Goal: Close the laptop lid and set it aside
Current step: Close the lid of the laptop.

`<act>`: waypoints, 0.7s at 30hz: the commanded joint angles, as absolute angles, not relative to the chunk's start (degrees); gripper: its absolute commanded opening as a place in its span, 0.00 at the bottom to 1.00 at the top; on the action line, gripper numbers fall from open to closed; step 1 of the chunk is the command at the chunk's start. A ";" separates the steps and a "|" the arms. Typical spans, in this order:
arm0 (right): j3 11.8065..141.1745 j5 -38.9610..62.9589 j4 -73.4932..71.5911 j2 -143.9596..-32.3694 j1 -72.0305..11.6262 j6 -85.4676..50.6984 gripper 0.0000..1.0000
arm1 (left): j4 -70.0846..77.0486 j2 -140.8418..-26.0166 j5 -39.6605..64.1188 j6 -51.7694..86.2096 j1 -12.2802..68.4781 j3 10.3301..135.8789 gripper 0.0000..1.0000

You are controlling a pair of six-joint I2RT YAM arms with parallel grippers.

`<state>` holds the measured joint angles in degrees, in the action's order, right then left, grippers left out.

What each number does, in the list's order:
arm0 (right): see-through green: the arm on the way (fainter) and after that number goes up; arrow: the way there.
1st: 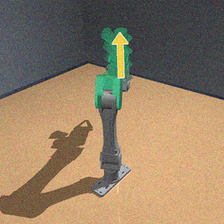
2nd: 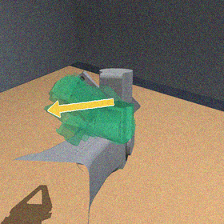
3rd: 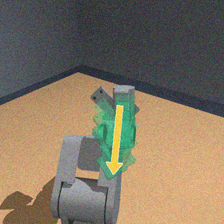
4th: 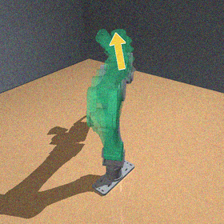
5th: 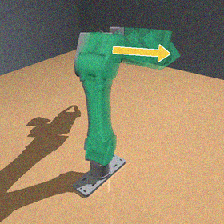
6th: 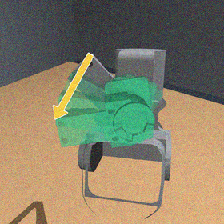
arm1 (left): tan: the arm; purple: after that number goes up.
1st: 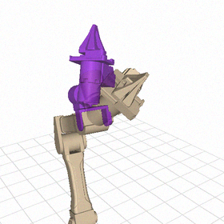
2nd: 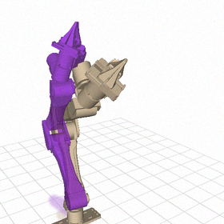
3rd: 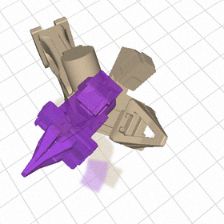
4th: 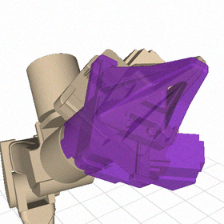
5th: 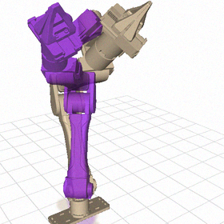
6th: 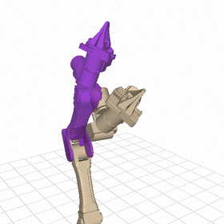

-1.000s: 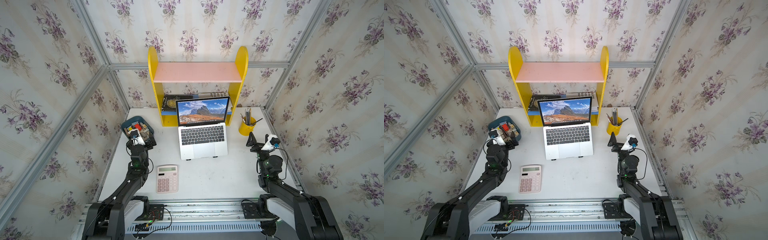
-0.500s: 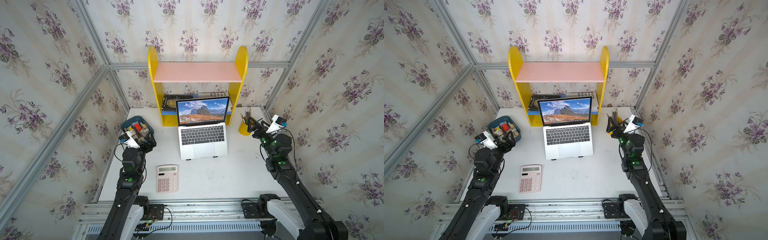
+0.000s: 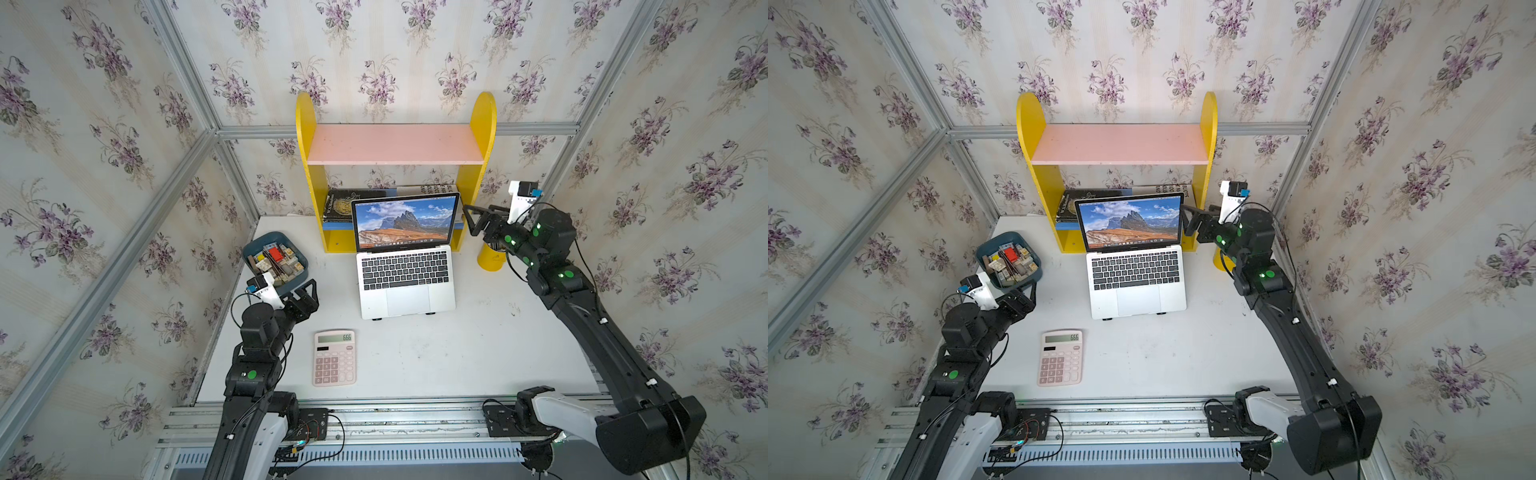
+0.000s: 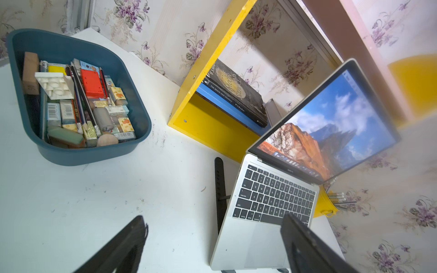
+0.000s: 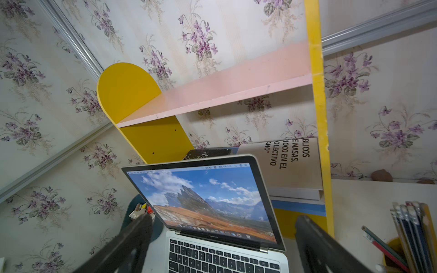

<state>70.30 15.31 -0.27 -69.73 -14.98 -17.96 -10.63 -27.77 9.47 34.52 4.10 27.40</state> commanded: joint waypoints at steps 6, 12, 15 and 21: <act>86.88 12.63 9.89 -79.26 -19.27 -13.67 0.99 | -11.54 -26.47 13.68 34.82 4.09 25.58 0.91; 98.70 13.86 14.54 -87.93 -20.98 -14.22 0.99 | -10.21 -27.72 15.48 35.40 4.06 24.06 0.90; 103.11 14.71 16.01 -91.55 -21.42 -14.64 0.98 | -10.10 -27.82 16.07 35.29 4.13 24.13 0.91; 111.08 17.75 17.79 -97.30 -21.68 -16.48 0.98 | -10.22 -27.73 16.60 35.15 4.16 24.16 0.91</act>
<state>108.62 15.77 17.10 -96.12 -21.47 -15.07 -11.75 -27.73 15.55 35.14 4.16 24.10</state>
